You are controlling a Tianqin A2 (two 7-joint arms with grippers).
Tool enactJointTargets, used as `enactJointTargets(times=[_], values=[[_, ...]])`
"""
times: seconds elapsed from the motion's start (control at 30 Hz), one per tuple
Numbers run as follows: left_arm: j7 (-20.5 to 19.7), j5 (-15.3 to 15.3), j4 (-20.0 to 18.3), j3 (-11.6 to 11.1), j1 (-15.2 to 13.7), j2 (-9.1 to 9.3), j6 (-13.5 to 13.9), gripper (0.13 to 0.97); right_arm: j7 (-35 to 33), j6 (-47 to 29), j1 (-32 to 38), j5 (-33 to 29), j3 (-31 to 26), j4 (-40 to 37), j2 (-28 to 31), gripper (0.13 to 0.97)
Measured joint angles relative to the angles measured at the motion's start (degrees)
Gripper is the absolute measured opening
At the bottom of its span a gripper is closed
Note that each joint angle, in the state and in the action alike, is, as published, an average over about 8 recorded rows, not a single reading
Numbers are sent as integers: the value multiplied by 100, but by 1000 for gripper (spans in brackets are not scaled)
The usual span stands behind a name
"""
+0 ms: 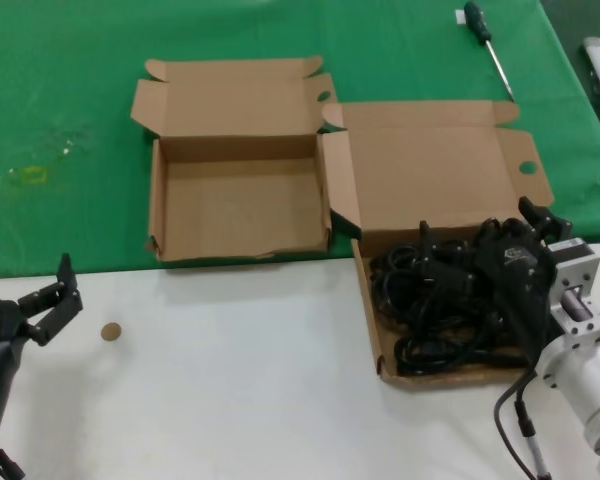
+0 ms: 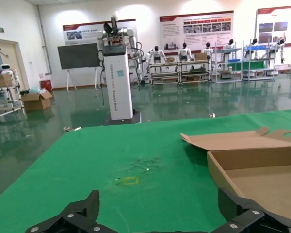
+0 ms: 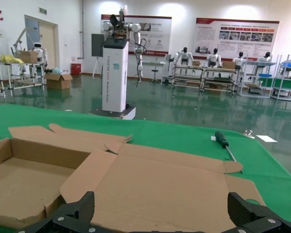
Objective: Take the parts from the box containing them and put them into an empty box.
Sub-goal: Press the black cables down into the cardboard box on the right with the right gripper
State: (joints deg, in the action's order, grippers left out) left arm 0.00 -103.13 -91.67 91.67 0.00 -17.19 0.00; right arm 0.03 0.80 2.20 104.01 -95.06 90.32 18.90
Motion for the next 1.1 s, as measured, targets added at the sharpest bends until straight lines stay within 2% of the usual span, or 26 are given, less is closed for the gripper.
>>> enactJointTargets(times=[0.2,0.33,0.6,0.63,0.8,0.9,1.1], values=[[0,0,0,0,0,0,0,815,0,286,90,292,-375,59,305,966],[0,0,0,0,0,0,0,815,-47,456,177,577,-678,147,656,966],[0,0,0,0,0,0,0,632,-108,382,469,982,-1315,201,1684,966],[0,0,0,0,0,0,0,632,-101,305,519,977,-1380,182,1812,966],[0,1,0,0,0,0,0,493,-8,-318,836,782,-1595,8,2386,966],[0,1,0,0,0,0,0,410,30,-863,1090,605,-1643,-136,2694,966],[0,1,0,0,0,0,0,312,-146,-2111,1645,262,-1638,-392,3146,966]])
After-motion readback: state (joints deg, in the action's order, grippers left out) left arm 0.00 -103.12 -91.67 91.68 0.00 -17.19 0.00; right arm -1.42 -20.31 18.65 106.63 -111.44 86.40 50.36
